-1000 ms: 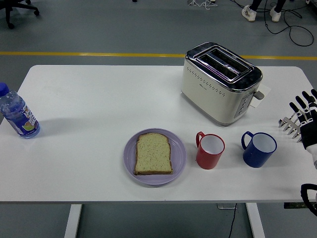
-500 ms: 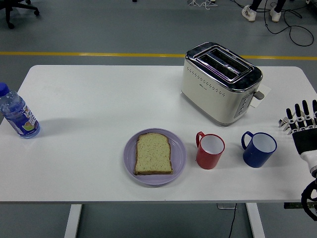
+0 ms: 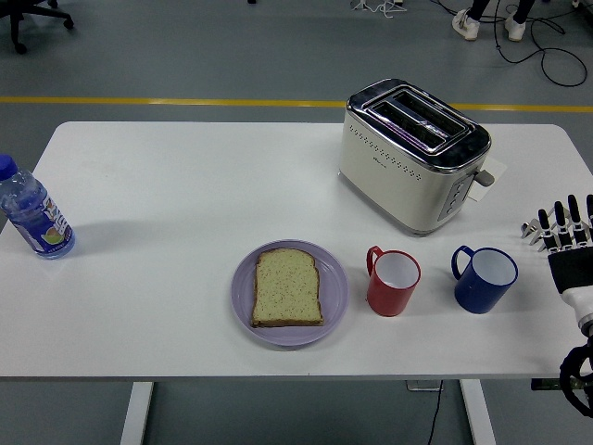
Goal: Pick up the cup,pour liquid into bread,place the cup on the desk
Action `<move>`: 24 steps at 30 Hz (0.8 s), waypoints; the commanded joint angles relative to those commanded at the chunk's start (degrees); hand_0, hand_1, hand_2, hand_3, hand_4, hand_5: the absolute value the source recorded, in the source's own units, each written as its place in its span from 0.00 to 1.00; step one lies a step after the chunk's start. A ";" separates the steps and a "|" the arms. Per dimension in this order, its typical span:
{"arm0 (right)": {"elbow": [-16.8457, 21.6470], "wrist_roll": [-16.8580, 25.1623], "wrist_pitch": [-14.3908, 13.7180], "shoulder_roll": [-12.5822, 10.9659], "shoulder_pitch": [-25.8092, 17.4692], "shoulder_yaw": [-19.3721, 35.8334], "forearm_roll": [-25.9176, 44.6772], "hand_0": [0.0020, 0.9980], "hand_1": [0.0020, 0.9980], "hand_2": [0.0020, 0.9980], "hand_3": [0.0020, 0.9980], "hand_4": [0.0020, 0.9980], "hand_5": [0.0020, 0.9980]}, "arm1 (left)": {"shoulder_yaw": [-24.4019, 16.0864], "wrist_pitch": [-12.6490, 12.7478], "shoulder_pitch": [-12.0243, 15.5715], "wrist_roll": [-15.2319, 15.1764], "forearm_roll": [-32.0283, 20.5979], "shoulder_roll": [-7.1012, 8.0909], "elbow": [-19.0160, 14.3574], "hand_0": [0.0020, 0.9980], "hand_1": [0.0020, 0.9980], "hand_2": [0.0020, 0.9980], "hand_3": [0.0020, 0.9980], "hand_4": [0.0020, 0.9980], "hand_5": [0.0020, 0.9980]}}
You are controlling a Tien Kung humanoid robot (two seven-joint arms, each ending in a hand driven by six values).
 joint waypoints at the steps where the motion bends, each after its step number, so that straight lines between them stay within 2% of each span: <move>1: 0.00 -0.04 0.06 0.02 -0.06 -0.01 0.02 0.64 0.57 0.63 0.61 0.56 0.17 | 0.05 -0.01 0.03 0.00 0.03 0.00 -0.03 0.64 0.65 0.66 0.56 0.33 0.84; 20: -0.66 -0.78 0.41 0.16 -0.45 0.00 0.21 0.63 0.57 0.63 0.61 0.55 0.17 | 0.97 -0.03 0.50 0.01 -0.49 -0.17 0.03 0.64 0.65 0.66 0.56 0.33 0.84; 24: -1.34 -1.57 2.35 0.30 -0.51 0.30 -0.12 0.63 0.57 0.63 0.60 0.54 0.16 | 0.92 -0.01 0.47 0.00 -0.40 -0.09 0.04 0.64 0.65 0.66 0.56 0.33 0.84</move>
